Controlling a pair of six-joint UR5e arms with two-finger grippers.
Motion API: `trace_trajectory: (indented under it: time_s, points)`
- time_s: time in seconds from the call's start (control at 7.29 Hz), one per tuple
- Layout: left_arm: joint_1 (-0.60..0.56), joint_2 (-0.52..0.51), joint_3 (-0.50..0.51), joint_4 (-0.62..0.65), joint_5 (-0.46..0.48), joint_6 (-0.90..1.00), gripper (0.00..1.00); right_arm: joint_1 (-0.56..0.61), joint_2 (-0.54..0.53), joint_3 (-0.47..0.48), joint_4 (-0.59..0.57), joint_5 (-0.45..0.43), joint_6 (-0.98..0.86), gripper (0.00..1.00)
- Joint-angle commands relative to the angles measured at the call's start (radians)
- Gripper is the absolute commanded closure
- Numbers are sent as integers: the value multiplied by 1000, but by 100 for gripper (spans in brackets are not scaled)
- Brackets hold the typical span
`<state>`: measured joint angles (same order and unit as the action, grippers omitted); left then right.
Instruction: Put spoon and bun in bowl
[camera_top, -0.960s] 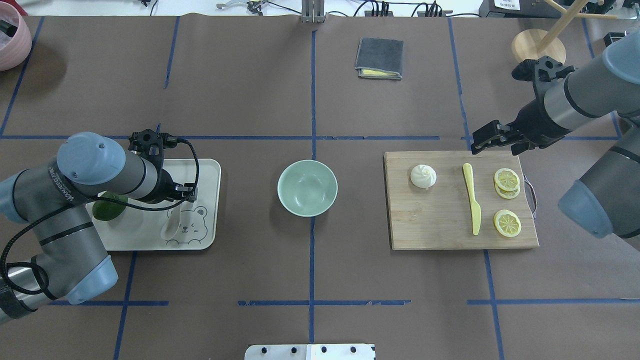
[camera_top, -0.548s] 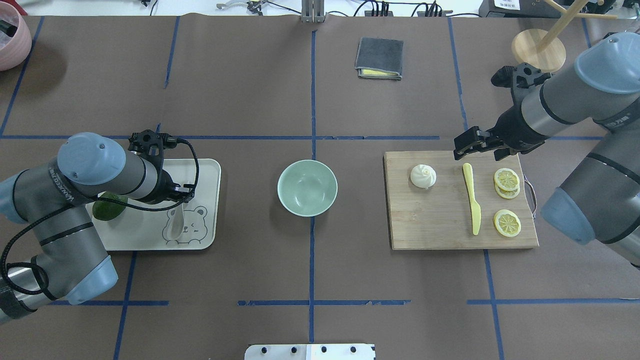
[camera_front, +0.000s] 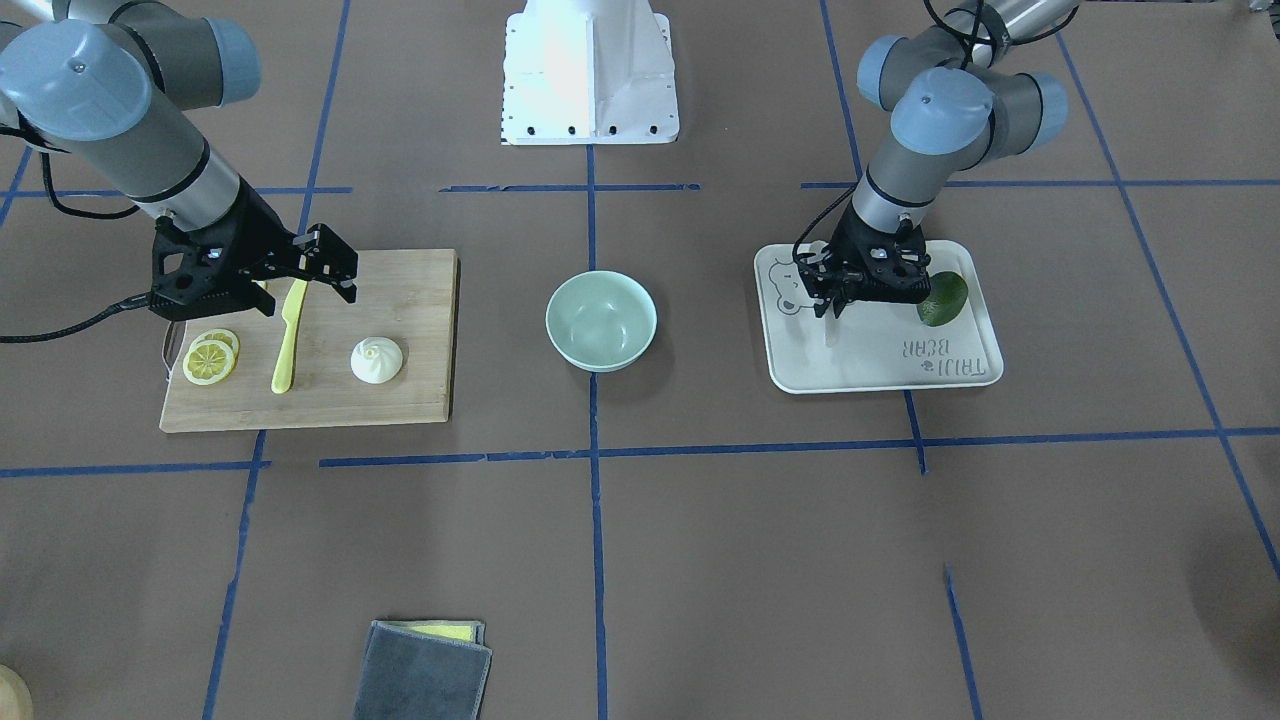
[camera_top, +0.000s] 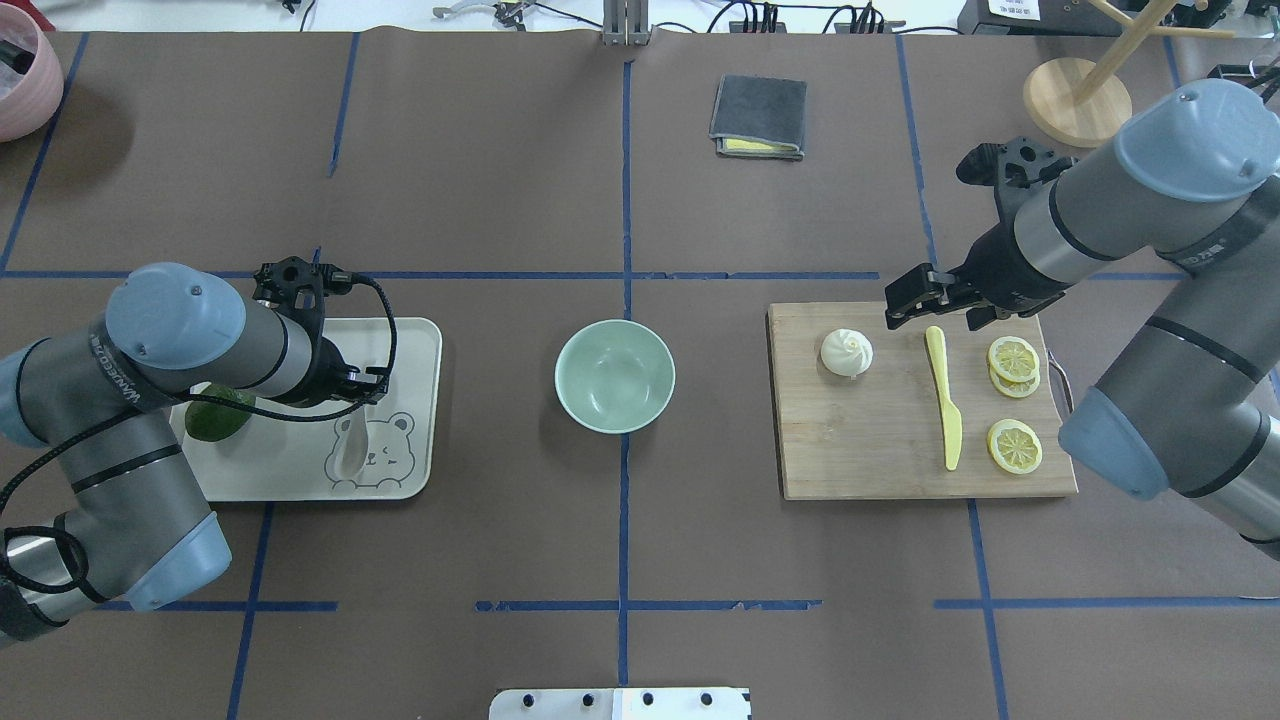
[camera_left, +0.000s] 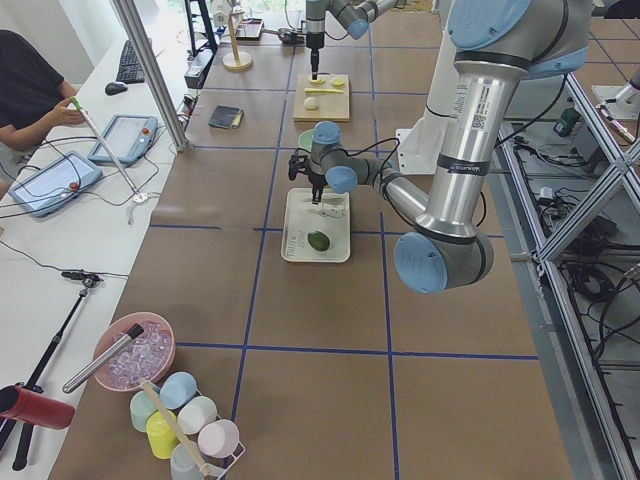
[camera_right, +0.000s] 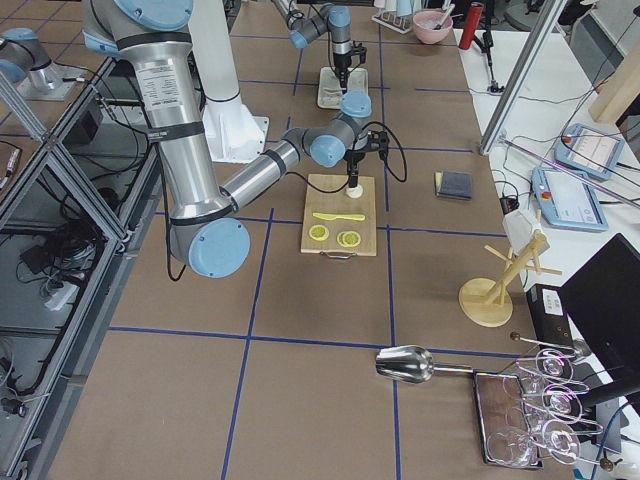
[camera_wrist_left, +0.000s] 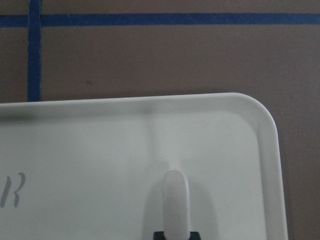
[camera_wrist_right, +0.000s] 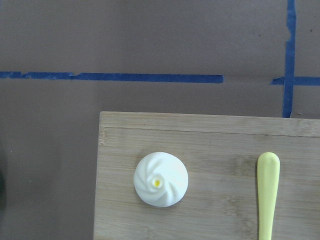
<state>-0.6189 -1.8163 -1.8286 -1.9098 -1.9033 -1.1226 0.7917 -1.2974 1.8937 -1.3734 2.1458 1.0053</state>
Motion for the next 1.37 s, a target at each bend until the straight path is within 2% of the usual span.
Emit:
trace_trajectory:
  time_s: [0.0, 0.14, 0.41, 0.69, 0.96, 1.1, 1.23]
  points:
    - [-52, -71, -80, 148, -6, 0, 100, -86, 44, -33, 4, -102, 55, 0]
    - [-74, -131, -80, 153, -10, -44, 100, -103, 70, -71, 5, -147, 55, 0]
    - [-68, -243, -70, 150, -11, -262, 100, -103, 87, -142, 11, -188, 46, 0]
    - [-67, -262, -78, 149, -8, -307, 100, -103, 143, -221, 11, -233, 42, 1]
    - [-67, -290, -69, 149, -8, -345, 100, -101, 144, -243, 13, -233, 42, 8]
    - [-61, -297, -64, 143, -10, -386, 100, -101, 141, -240, 11, -227, 50, 20]
    - [-59, -334, -39, 144, -8, -407, 100, -101, 141, -231, 5, -222, 52, 21]
